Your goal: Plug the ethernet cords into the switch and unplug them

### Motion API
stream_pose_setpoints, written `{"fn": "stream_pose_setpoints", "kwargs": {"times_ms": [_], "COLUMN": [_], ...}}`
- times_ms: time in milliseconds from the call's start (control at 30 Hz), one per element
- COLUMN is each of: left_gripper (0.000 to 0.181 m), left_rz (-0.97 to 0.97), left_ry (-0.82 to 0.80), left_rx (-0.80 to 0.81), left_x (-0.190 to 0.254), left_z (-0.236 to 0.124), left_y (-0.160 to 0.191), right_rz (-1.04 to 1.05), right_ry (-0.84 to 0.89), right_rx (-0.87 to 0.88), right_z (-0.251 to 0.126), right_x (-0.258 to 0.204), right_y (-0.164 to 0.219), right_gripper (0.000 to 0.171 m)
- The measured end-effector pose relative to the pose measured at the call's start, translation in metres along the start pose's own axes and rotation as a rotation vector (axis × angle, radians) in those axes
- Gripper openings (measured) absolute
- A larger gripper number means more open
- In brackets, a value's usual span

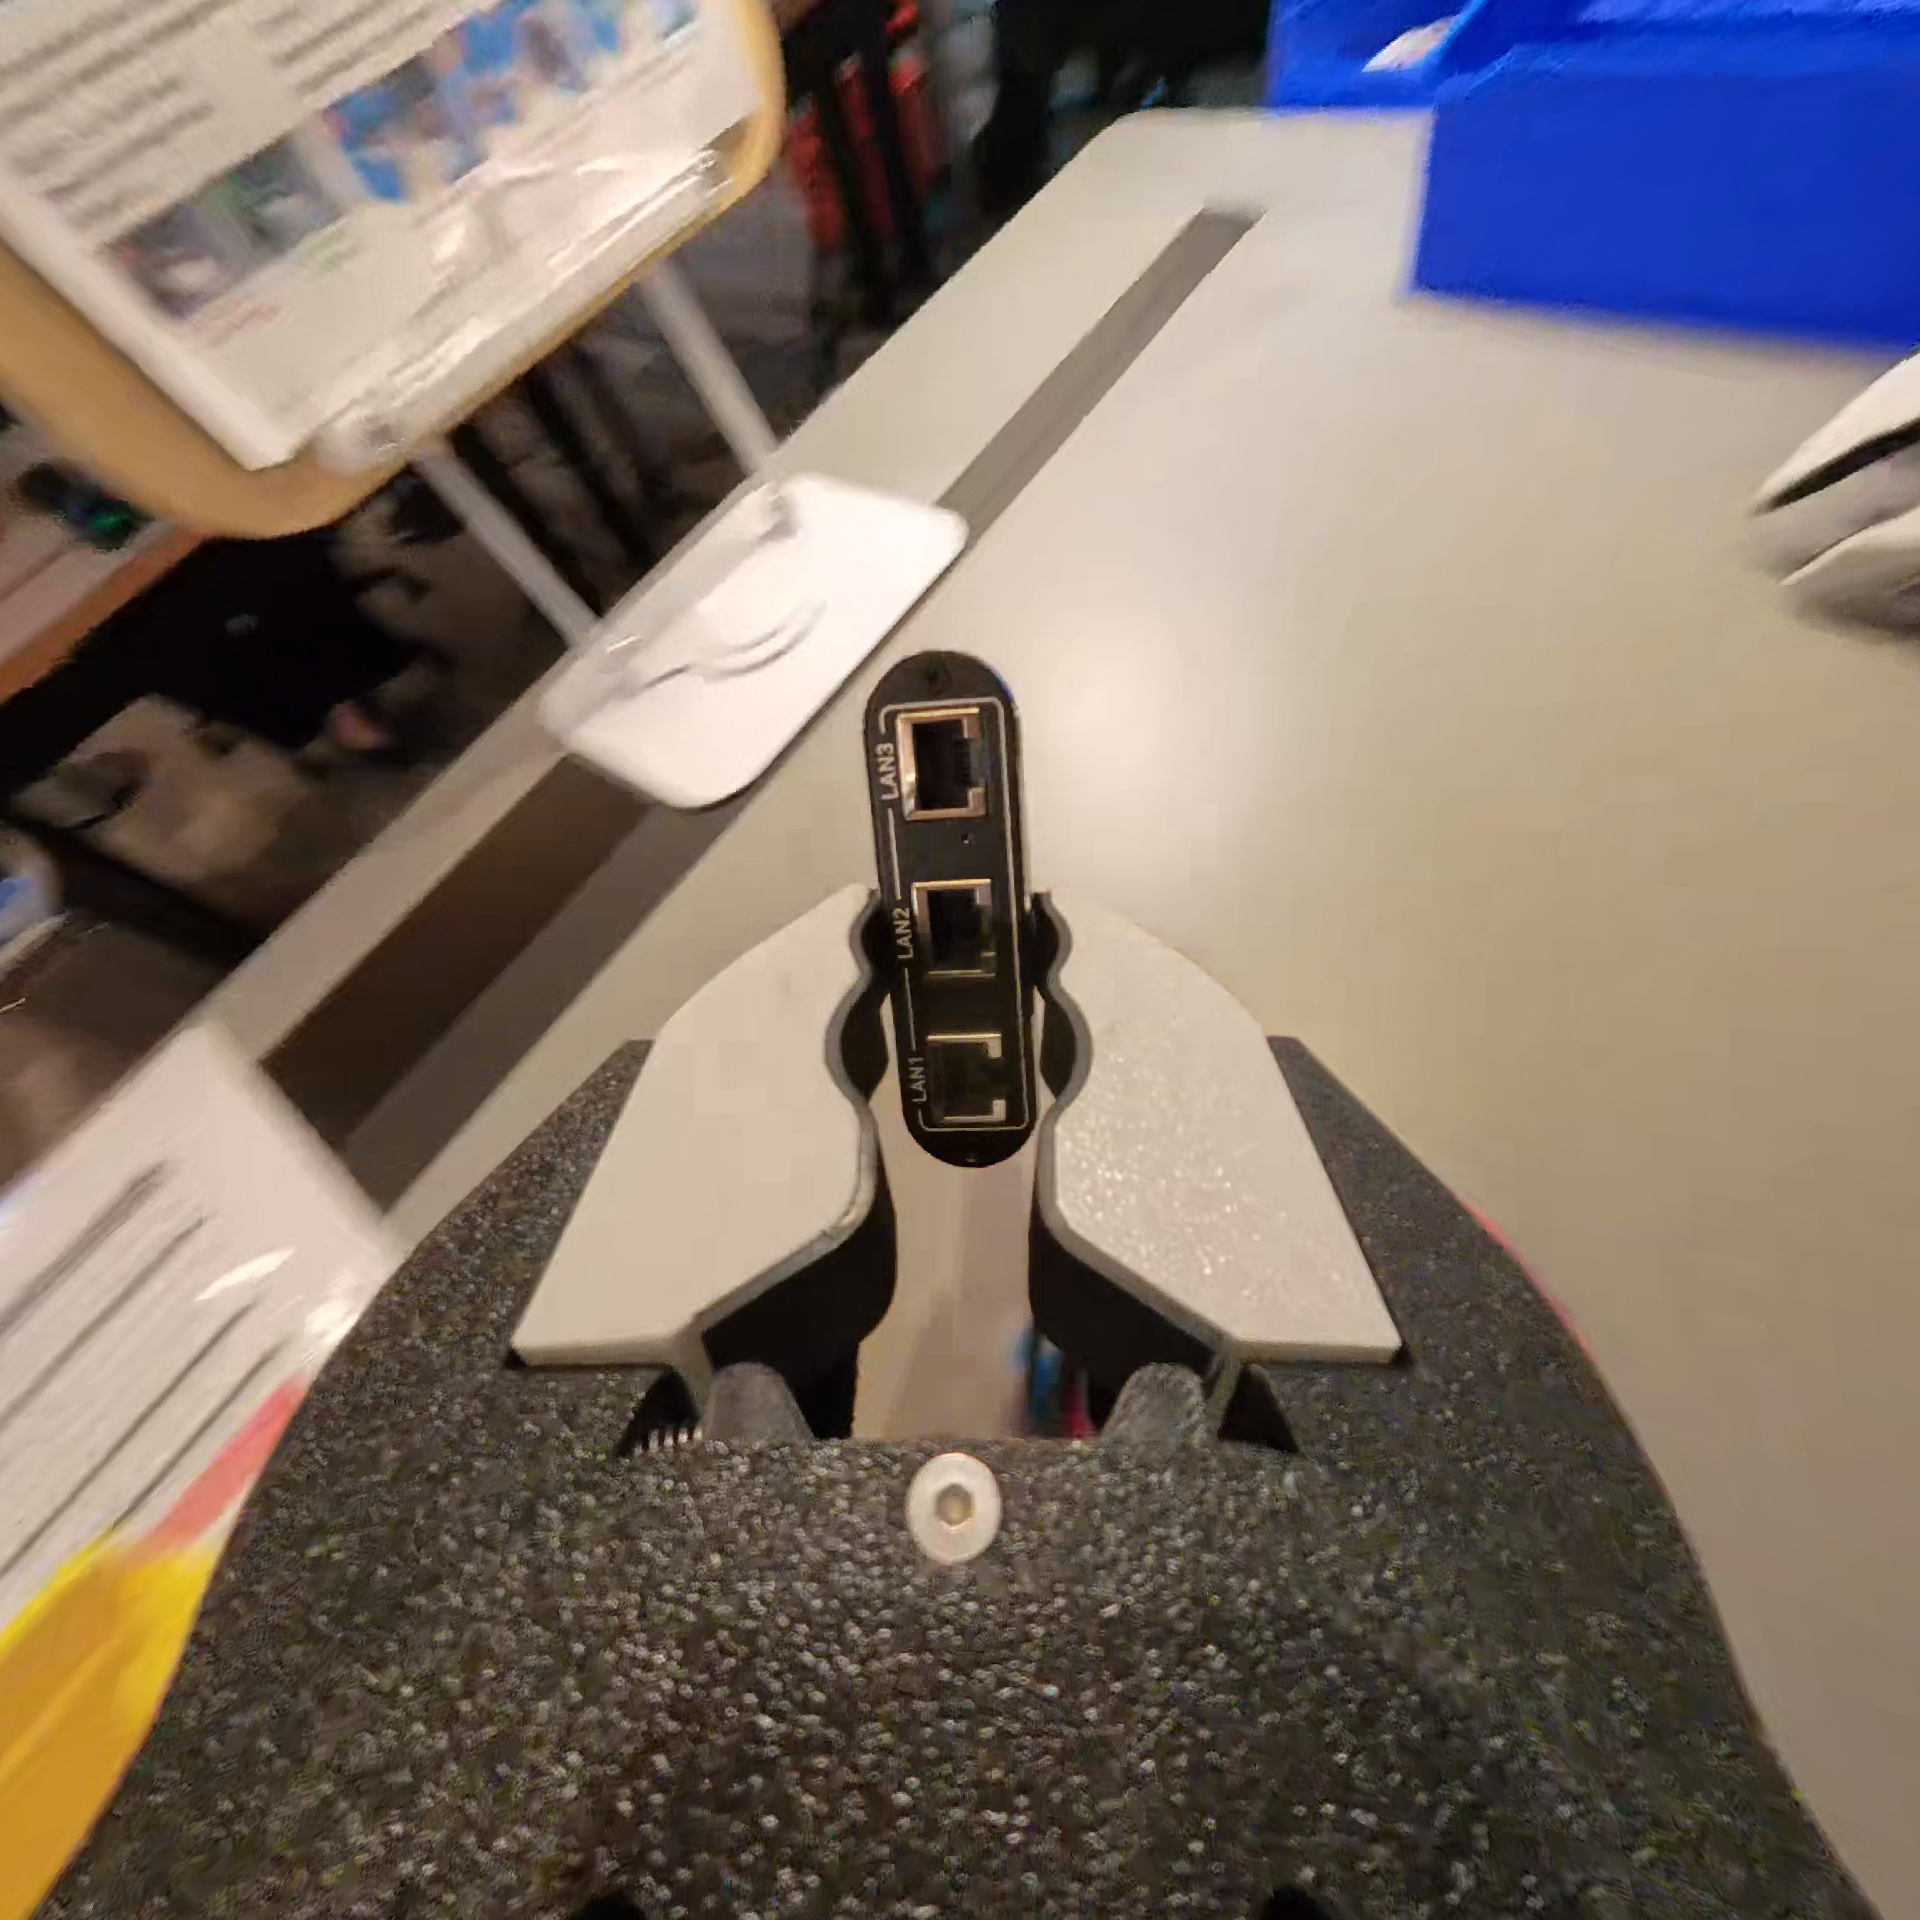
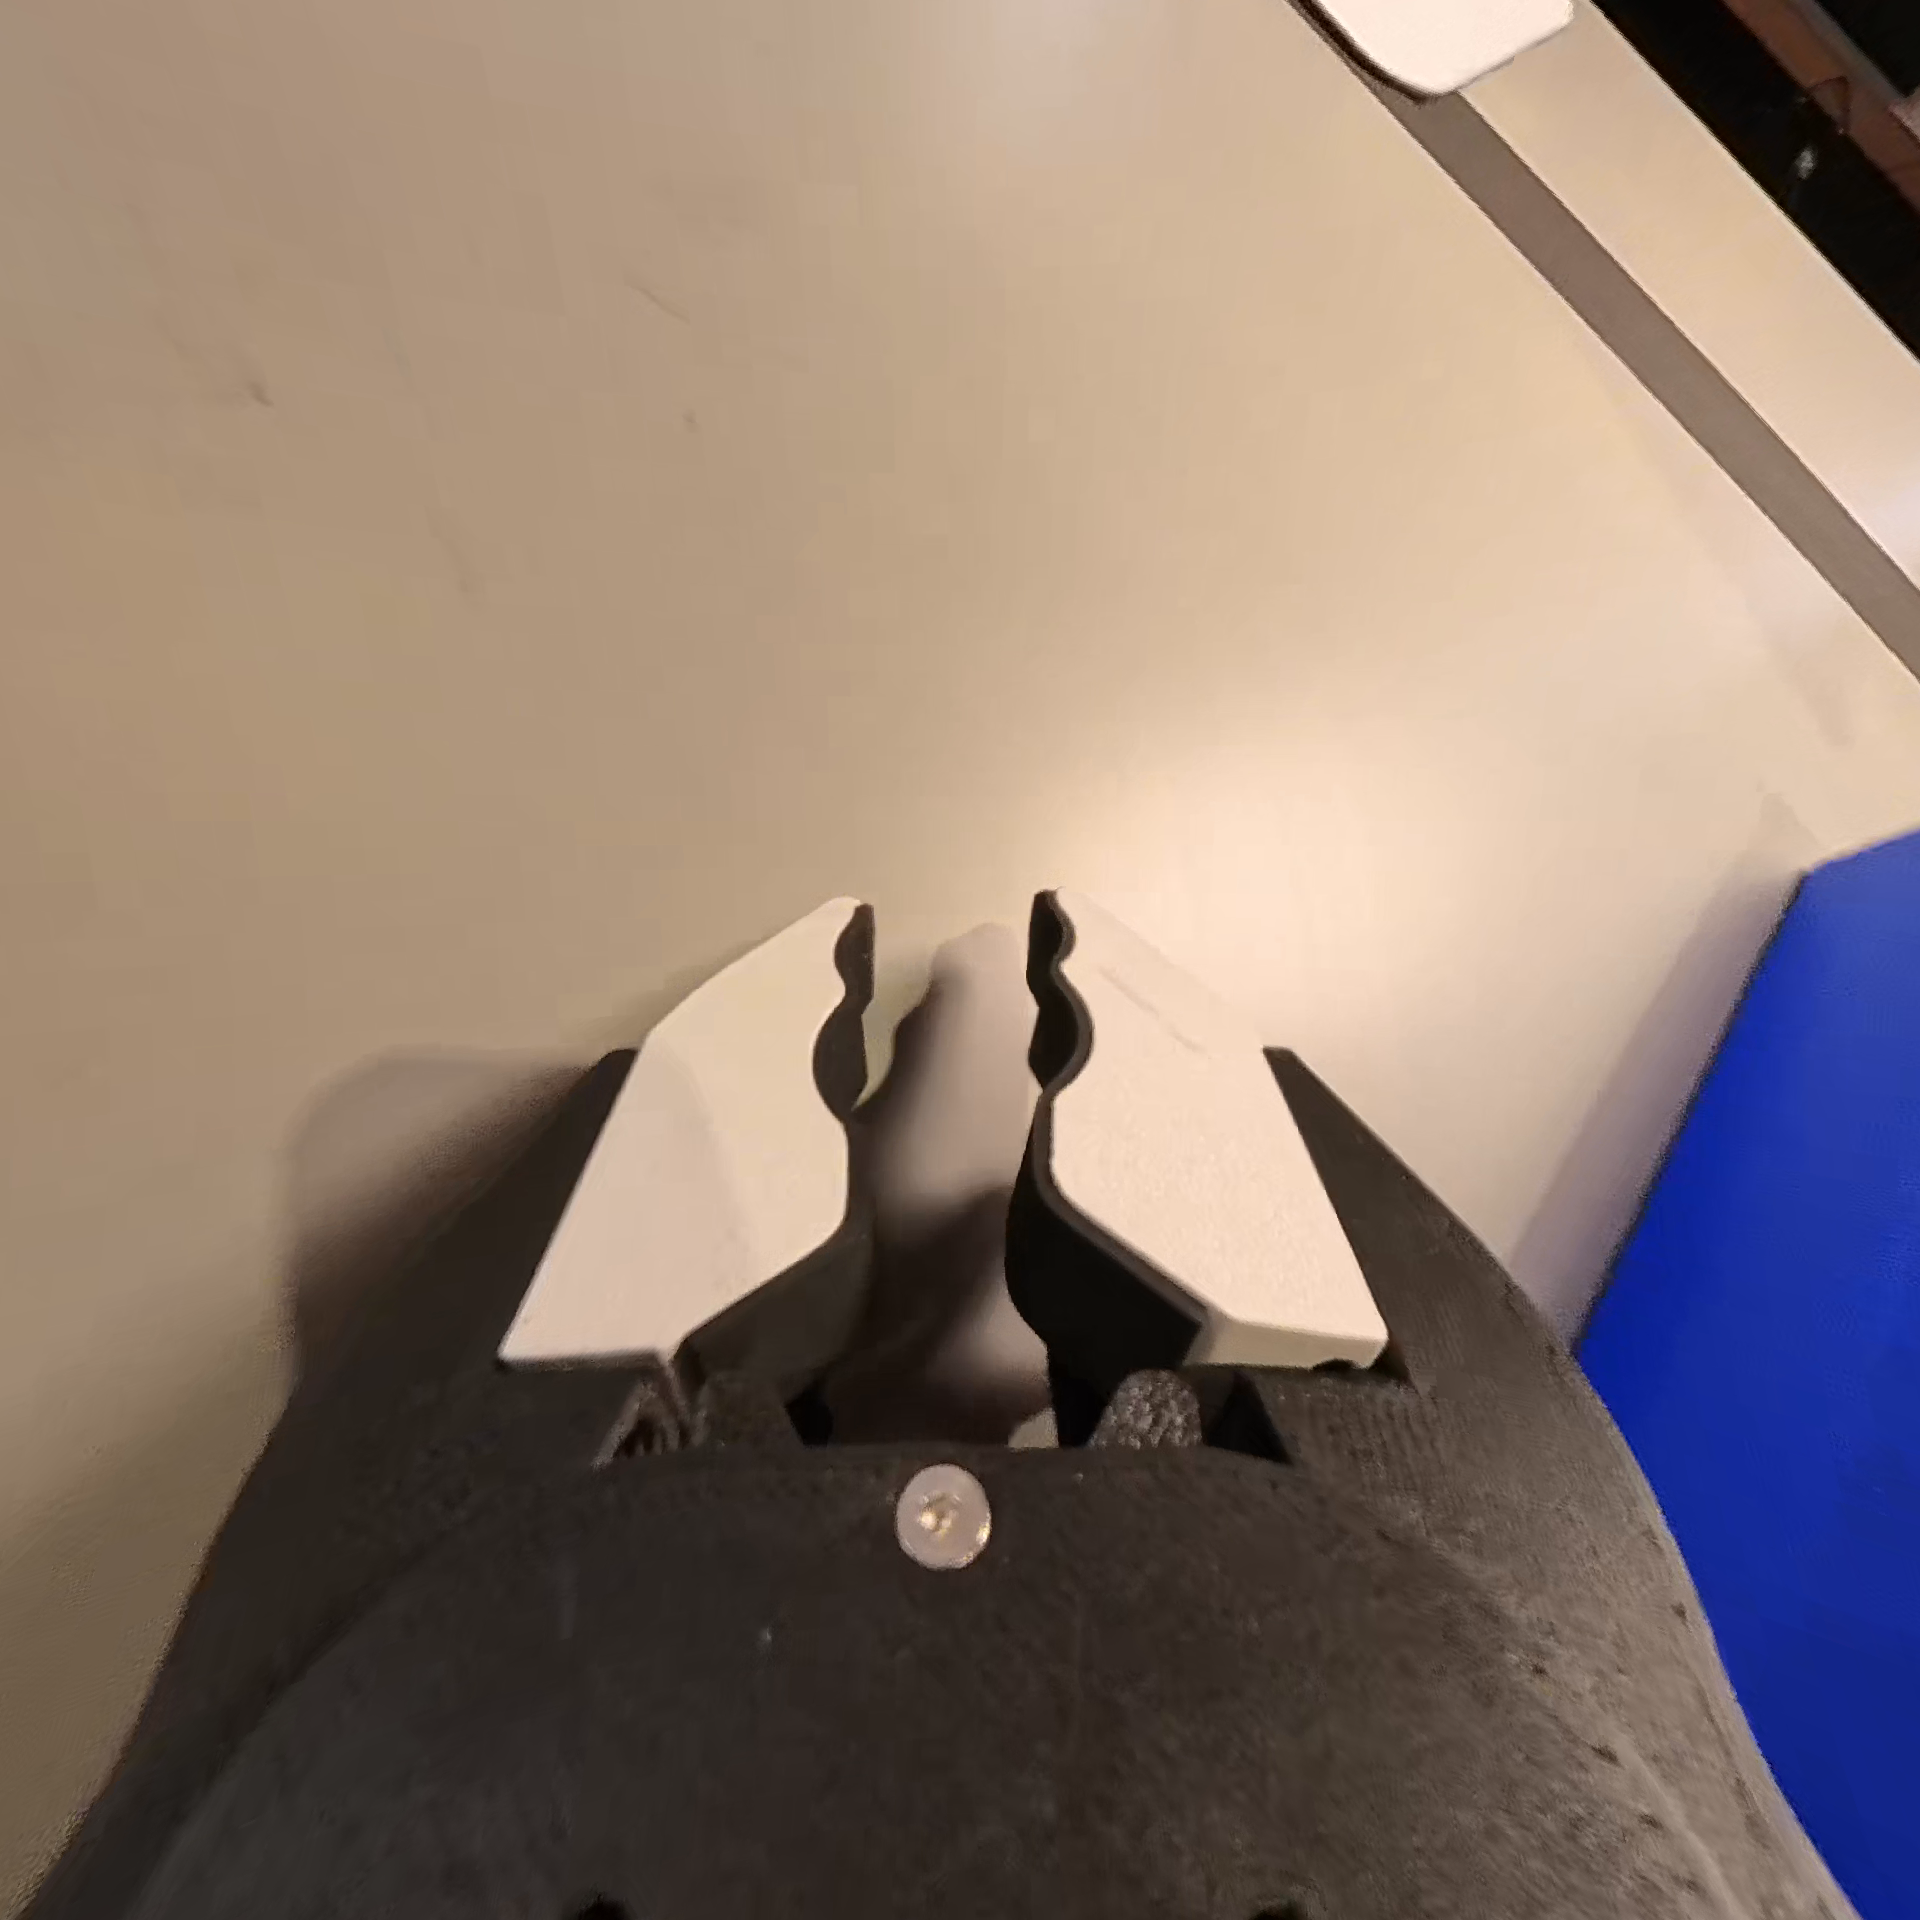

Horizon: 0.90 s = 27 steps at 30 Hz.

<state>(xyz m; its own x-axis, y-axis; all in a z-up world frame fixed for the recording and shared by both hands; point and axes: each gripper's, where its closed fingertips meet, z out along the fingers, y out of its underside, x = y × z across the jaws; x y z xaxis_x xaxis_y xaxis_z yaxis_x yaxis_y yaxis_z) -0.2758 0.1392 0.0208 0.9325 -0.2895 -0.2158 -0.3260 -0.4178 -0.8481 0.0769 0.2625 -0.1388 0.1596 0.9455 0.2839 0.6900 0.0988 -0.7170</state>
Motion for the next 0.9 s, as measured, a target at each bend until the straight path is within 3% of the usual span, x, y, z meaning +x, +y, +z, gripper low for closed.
{"fn": "stream_pose_setpoints", "kwargs": {"times_ms": [33,167,333,433,600,900], "left_gripper": [0.025,0.025,0.025,0.026,0.026,0.026], "left_rz": [-0.018,-0.101,-0.047,-0.031,-0.063,-0.214], "left_ry": [0.059,0.237,0.287,0.275,0.232,0.17], "left_rx": [0.029,0.027,-0.164,-0.211,-0.229,-0.23], "left_x": [0.02,0.09,0.141,0.158,0.159,0.157], "left_z": [0.018,0.083,0.134,0.144,0.144,0.143], "left_y": [-0.005,-0.006,0.031,0.044,0.053,0.055], "right_rz": [-0.001,-0.086,-0.266,-0.286,-0.281,-0.354], "right_ry": [-0.034,-0.138,-0.2,-0.308,-0.384,-0.244], "right_rx": [0.02,0.073,0.167,0.2,0.204,0.209], "right_z": [0.003,0.013,0.038,0.065,0.108,0.105], "right_x": [-0.005,-0.019,-0.031,-0.048,-0.074,-0.08], "right_y": [-0.007,-0.042,-0.104,-0.131,-0.143,-0.136], "right_gripper": [0.029,0.036,0.043,0.05,0.057,0.054]}}
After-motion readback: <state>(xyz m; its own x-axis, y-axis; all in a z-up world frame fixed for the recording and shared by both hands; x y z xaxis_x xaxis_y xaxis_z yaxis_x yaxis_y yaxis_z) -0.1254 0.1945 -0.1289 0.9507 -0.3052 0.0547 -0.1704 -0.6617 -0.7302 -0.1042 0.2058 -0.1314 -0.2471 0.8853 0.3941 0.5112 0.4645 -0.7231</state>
